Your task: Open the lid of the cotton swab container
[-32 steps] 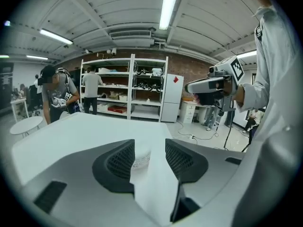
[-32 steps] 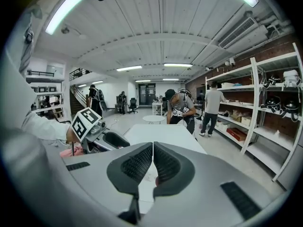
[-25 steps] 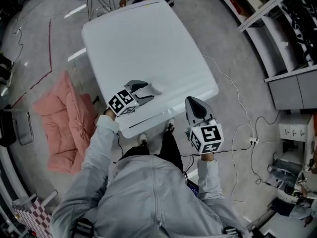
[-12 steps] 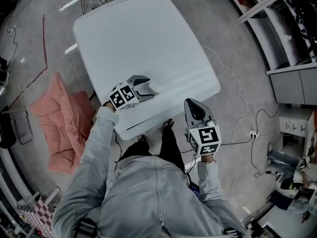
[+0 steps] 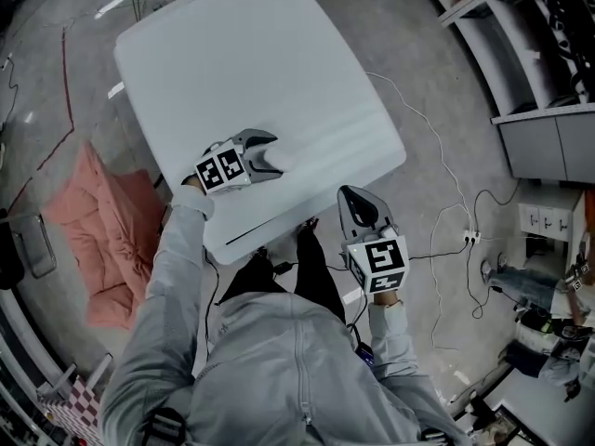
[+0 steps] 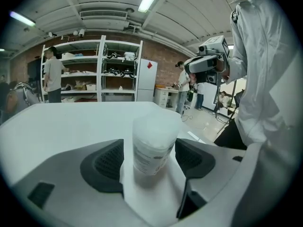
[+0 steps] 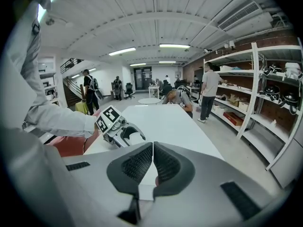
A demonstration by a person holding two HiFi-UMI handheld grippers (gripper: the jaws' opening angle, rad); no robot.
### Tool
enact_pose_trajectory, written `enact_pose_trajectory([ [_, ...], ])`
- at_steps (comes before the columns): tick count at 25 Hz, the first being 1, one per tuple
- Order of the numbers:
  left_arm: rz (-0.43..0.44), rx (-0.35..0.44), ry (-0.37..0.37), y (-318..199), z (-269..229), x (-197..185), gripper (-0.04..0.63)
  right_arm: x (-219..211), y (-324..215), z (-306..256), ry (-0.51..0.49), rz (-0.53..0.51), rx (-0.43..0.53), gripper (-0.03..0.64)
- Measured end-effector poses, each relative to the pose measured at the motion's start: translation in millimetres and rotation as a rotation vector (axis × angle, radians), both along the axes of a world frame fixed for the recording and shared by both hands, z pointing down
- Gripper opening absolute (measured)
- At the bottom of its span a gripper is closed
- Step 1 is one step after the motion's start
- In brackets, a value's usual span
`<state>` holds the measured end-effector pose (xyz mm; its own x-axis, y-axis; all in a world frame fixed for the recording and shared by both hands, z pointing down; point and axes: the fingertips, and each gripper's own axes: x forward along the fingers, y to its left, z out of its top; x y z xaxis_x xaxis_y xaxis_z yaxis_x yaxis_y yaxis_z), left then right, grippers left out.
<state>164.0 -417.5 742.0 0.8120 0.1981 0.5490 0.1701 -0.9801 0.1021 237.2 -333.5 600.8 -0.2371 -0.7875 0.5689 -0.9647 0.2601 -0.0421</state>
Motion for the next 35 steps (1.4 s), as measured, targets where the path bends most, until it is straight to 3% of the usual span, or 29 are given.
enact_pose_trajectory([
  [8,-0.036,0.034,0.01,-2.0,0.4,5.6,0.319,6.9,14.3,0.5,0.004,0.011,0.004,0.035],
  [11,-0.085,0.039,0.022,-2.1,-0.9,6.0,0.281,6.8,21.4,-5.8,0.001,0.008,0.02,0.035],
  [19,-0.217,-0.001,0.052,15.5,-20.2,-2.9,0.273,11.4,44.4,-27.2,-0.021,0.021,0.044,0.035],
  [28,-0.297,0.08,0.031,51.0,-55.9,-29.5,0.27,0.0,70.2,-59.2,-0.032,0.03,0.117,0.035],
  [35,-0.404,0.006,0.147,83.5,-107.7,-45.4,0.27,-15.8,91.7,-87.2,-0.034,0.033,0.185,0.035],
])
